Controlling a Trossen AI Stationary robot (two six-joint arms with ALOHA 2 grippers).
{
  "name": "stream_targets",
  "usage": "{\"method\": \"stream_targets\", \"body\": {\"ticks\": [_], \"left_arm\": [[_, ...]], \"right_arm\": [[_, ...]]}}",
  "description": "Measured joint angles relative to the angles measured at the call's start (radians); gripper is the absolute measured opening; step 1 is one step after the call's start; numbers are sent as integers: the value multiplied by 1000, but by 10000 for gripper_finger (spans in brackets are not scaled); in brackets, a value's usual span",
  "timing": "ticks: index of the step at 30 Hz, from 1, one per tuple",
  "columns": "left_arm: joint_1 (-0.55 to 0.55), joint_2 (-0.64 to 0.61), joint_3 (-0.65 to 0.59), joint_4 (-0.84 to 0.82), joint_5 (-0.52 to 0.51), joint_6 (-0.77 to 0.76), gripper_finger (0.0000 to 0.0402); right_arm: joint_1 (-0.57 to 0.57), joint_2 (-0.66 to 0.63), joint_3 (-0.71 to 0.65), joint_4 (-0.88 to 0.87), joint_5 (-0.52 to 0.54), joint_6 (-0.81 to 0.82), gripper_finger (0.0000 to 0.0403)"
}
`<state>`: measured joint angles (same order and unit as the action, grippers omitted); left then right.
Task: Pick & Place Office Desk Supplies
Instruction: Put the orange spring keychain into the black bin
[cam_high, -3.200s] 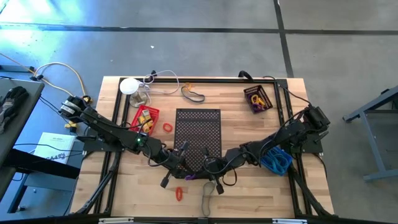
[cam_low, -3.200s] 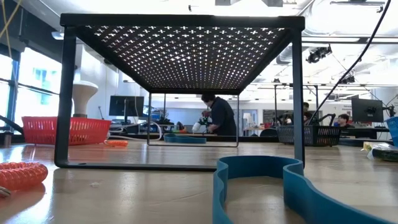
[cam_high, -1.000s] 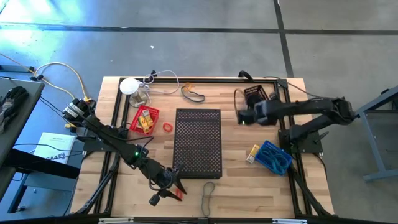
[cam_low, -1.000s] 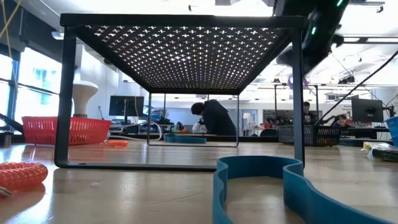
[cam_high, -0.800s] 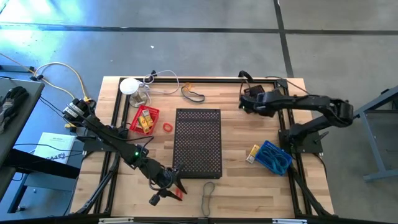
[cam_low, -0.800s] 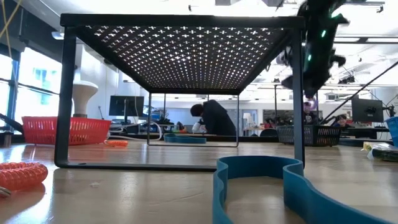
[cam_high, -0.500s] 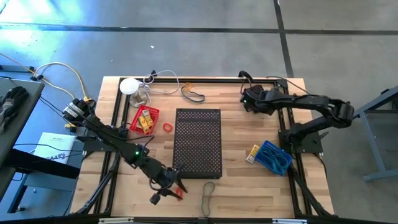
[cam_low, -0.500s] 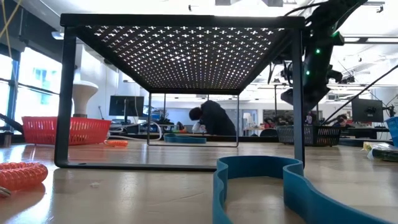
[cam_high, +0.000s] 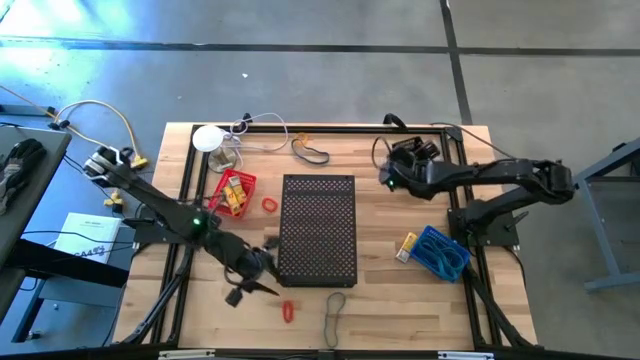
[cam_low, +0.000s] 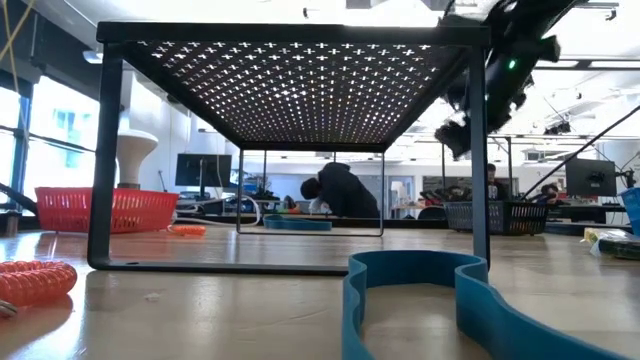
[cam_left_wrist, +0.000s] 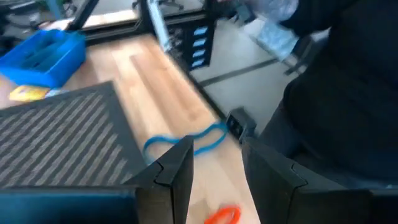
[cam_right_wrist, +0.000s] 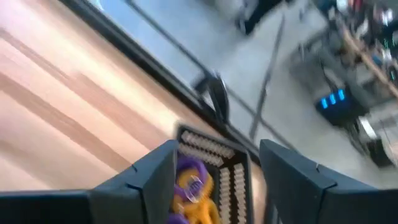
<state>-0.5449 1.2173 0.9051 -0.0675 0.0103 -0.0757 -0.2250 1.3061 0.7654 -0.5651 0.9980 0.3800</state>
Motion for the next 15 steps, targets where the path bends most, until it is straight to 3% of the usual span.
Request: {"method": "stream_targets", "body": {"ticks": [3, 9, 11, 15], "left_arm": [[0, -73, 0, -183, -122, -7, 131], [11, -120, -4, -542, -519, -163, 131], [34, -121, -26, -605, -549, -212, 131], [114, -119, -119, -630, -509, -229, 131]], "right_arm": [[110, -38, 0, 73, 20, -16, 220], [324, -102, 0, 293, -60, -88, 219], [382, -109, 0, 373, -102, -141, 219], [471, -111, 0, 524, -213, -252, 219]]}}
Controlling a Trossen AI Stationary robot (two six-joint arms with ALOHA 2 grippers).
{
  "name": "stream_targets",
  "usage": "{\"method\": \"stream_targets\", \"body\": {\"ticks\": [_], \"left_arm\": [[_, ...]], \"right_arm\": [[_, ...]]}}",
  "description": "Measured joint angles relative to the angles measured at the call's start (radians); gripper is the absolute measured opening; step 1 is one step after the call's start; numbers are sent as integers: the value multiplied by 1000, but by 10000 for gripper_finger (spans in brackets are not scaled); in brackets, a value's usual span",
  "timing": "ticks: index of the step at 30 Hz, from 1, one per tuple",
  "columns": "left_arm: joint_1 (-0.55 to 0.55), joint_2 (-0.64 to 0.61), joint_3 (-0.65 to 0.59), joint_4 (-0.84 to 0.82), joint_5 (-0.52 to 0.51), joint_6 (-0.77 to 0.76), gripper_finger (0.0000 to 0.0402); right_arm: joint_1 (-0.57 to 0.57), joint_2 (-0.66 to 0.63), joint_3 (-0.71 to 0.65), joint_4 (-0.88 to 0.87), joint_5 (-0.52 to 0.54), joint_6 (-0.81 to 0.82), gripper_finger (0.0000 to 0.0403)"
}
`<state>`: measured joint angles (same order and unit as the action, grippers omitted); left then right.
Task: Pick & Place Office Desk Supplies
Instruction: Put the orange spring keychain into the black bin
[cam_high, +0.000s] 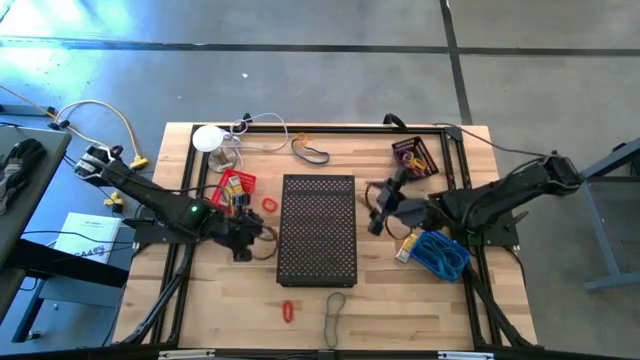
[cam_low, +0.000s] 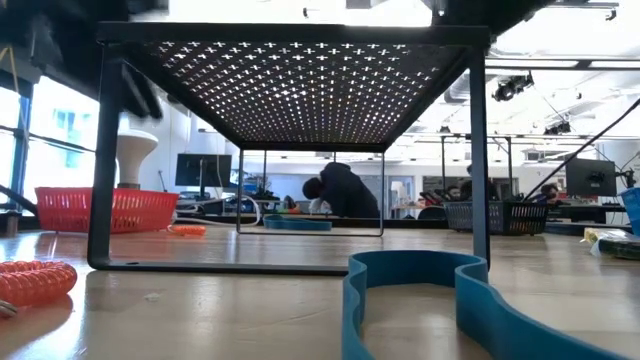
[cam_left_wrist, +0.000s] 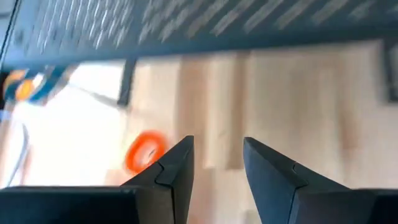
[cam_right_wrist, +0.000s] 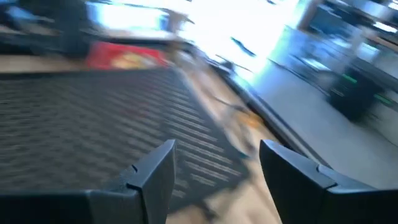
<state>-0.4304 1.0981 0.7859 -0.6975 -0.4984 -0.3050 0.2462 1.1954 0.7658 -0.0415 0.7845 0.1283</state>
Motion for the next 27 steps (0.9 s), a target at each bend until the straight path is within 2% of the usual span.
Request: {"method": "stream_targets", "body": {"ticks": [7, 11, 20, 27], "left_arm": [[158, 0, -93, 31, 13, 9, 131], [241, 0, -119, 52, 24, 93, 131], [414, 1, -198, 212, 209, 286, 131], [480, 10, -250, 286, 264, 316, 131]], "right_arm": [[76, 0, 0, 185, -186, -188, 219], [101, 0, 0, 254, -256, -303, 219], [90, 0, 0, 313, -413, -401, 219], [36, 0, 0, 330, -570, -453, 219]]}}
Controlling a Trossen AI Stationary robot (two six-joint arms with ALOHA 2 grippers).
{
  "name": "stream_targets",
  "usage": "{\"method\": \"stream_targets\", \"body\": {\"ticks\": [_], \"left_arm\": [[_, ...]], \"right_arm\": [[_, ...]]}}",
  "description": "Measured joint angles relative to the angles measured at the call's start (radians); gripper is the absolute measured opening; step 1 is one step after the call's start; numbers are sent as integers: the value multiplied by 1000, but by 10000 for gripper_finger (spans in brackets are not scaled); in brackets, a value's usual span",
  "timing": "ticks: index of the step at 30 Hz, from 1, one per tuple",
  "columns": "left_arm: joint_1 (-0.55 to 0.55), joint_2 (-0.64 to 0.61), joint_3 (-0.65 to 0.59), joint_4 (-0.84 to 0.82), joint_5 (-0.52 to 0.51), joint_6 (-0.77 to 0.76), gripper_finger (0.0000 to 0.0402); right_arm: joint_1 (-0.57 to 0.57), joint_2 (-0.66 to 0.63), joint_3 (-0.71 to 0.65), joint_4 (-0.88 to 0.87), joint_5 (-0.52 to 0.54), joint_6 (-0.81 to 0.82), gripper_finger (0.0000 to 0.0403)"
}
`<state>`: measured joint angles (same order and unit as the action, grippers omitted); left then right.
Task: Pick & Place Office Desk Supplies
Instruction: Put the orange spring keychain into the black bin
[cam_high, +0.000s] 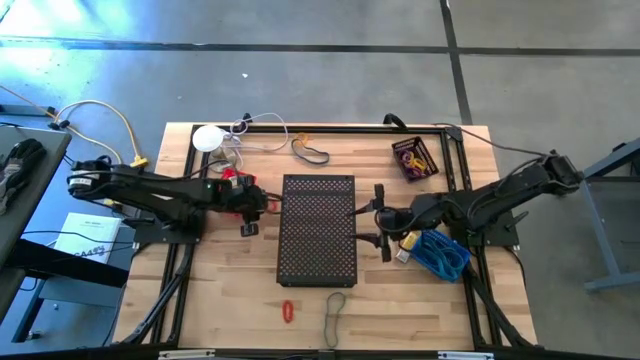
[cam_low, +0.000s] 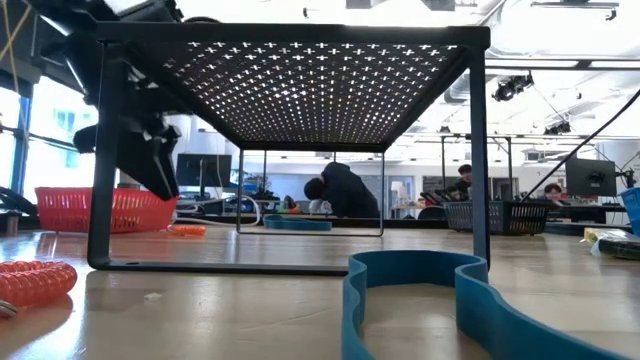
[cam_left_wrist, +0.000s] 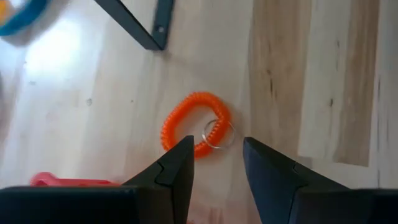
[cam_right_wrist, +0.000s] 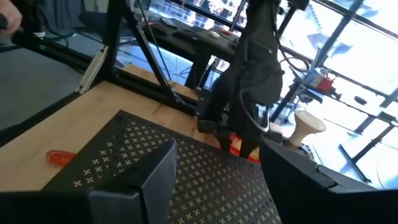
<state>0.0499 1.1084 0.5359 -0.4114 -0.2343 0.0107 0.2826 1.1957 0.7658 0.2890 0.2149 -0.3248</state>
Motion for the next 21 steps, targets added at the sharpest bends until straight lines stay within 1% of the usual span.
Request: {"method": "stream_targets", "body": {"ticks": [4, 8, 12, 15, 18, 21], "left_arm": [[7, 29, -13, 7, 43, 0, 131], [6, 77, -13, 38, 45, 1, 131], [6, 124, -13, 83, 29, 59, 131], [6, 151, -13, 125, -22, 103, 131], [9, 160, -13, 139, -57, 130, 131], [22, 170, -13, 136, -40, 123, 131]], "right_arm": [[-25, 0, 0, -3, -41, -20, 219], [-51, 6, 0, -47, -60, -21, 219], [-68, 7, 0, -104, -62, -20, 219], [-71, 7, 0, -131, -72, -20, 219], [-80, 7, 0, -135, -116, -20, 219], [-83, 7, 0, -164, -171, -14, 219]]}}
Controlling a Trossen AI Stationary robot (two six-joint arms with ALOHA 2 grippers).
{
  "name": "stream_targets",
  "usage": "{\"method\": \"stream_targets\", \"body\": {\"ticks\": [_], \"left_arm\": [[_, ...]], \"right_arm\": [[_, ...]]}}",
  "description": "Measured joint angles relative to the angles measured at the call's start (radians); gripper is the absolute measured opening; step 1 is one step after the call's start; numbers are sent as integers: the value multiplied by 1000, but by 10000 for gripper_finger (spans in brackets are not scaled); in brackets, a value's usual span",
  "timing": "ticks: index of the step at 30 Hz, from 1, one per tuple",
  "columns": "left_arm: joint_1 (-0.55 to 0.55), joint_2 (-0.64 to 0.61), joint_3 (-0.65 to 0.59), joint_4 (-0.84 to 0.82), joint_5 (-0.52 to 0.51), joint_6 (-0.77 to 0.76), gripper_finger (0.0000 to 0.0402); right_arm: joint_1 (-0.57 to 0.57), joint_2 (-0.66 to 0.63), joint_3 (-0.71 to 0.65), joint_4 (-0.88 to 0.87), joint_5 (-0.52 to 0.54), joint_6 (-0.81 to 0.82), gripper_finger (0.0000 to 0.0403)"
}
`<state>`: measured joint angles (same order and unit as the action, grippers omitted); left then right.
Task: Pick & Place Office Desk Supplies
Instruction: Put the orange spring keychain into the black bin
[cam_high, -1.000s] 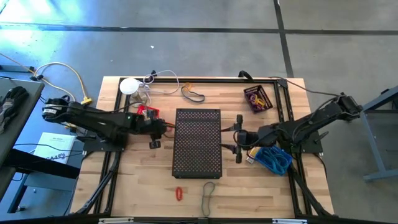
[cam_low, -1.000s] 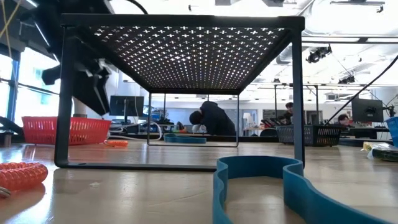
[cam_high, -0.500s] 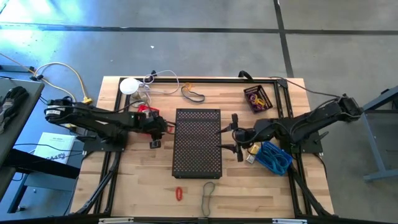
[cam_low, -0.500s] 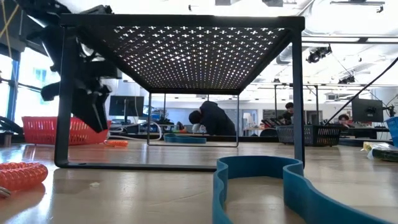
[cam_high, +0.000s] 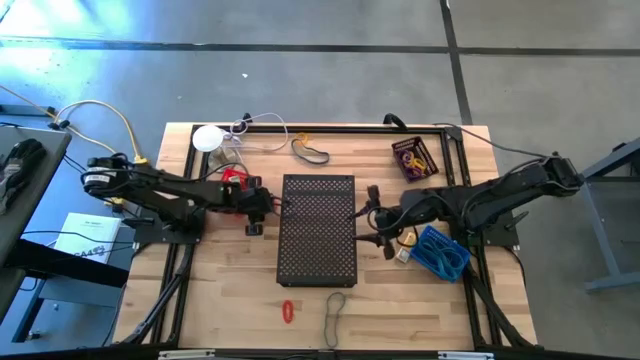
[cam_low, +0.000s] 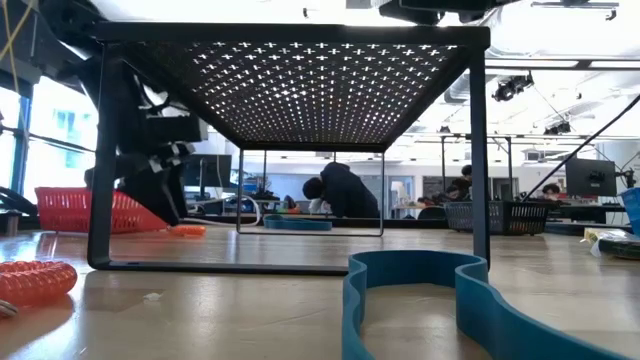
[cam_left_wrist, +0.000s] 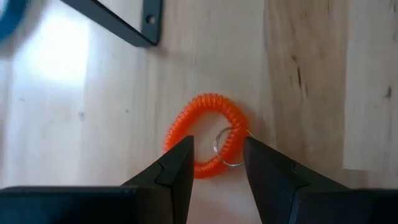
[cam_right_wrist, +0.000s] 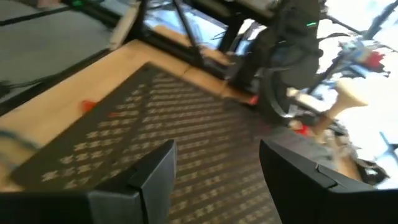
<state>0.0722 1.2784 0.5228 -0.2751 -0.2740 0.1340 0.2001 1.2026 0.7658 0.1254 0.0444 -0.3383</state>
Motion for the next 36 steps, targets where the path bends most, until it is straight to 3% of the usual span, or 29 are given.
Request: {"method": "stream_targets", "body": {"ticks": [6, 15, 19, 24, 28, 31, 36], "left_arm": [[36, 53, 2, 10, 95, -29, 131], [82, 144, 5, 74, 97, -68, 126], [95, 154, 3, 70, 132, -60, 90], [100, 155, 3, 65, 145, -37, 17], [87, 141, 2, 54, 129, -7, 12], [57, 90, 23, -22, 65, -15, 11], [21, -35, 133, -307, 20, -52, 10]], "right_arm": [[1, 0, 0, -89, -124, 21, 219], [12, 0, 0, -115, -166, 205, 219], [11, 0, 0, -112, -175, 263, 219], [16, 0, 0, -86, -174, 290, 219], [17, 0, 0, -83, -174, 294, 219], [26, 0, 0, -79, -168, 294, 219], [63, 0, 0, -57, -101, 294, 219]]}}
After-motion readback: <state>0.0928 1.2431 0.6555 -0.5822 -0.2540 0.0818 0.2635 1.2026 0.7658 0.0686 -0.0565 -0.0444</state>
